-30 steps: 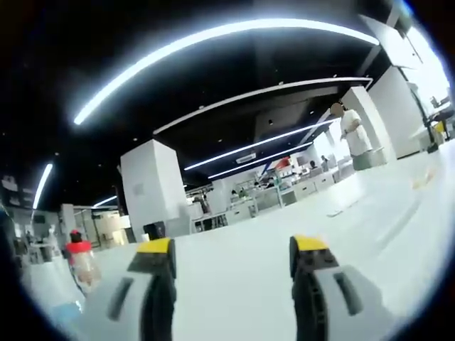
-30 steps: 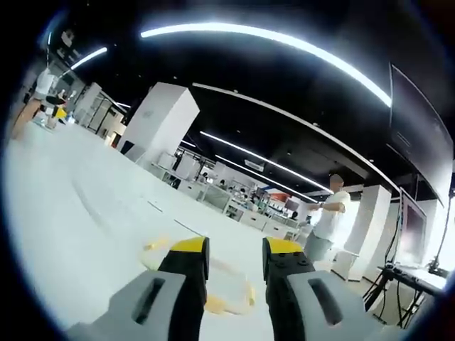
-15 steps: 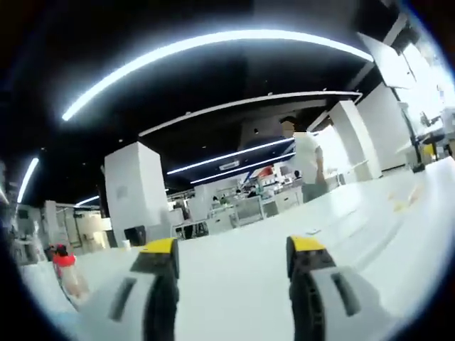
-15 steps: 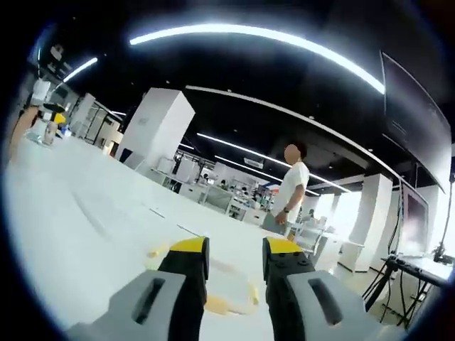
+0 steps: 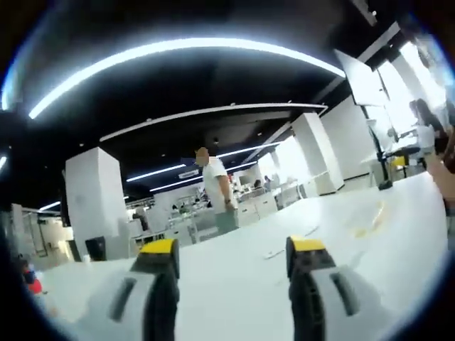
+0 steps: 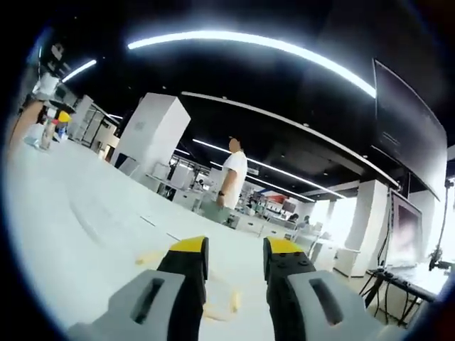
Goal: Snap each plastic latch of the storage box into its locked position after aligning the lid with the box until every specified latch is closed and the lid sits flush.
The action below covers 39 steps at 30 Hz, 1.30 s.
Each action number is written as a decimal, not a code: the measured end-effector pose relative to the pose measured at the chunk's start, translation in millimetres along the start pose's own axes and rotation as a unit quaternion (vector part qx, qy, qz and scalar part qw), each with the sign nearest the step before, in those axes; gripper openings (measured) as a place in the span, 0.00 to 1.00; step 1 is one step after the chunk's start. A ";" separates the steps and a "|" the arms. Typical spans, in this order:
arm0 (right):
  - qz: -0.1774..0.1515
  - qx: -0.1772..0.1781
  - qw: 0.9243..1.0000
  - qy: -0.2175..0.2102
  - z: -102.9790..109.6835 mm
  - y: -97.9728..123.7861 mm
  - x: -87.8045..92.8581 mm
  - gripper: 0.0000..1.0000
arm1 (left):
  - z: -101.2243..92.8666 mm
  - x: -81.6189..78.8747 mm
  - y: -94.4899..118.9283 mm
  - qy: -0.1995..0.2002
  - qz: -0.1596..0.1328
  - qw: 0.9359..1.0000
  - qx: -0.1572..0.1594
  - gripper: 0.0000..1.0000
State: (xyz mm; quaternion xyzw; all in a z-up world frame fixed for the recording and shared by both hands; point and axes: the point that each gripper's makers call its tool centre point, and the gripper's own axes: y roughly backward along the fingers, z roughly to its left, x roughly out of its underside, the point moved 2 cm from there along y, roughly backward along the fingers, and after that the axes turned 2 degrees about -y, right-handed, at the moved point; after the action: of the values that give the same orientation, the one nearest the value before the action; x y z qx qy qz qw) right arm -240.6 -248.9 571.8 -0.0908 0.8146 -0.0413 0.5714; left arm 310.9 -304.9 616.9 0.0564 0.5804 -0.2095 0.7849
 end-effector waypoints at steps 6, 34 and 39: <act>-0.004 -0.013 1.000 0.019 -7.9 -0.1 -16.7 0.34 | -42.7 -17.7 -32.0 0.009 0.008 0.996 0.093 0.65; 0.155 -0.222 0.940 0.208 -9.1 -80.1 -0.4 0.43 | -222.9 -13.9 -190.5 -0.046 0.131 0.930 0.341 0.68; 0.221 -0.316 0.894 0.230 -2.7 -87.9 37.7 0.44 | -248.8 2.8 -202.7 -0.072 0.166 0.912 0.368 0.68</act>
State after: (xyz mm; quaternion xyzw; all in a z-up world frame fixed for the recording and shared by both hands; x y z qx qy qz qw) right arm -246.7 -342.5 553.0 -0.0719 0.8924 0.3259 0.3038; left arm 10.8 -406.8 566.0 0.4215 0.3862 -0.2779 0.7720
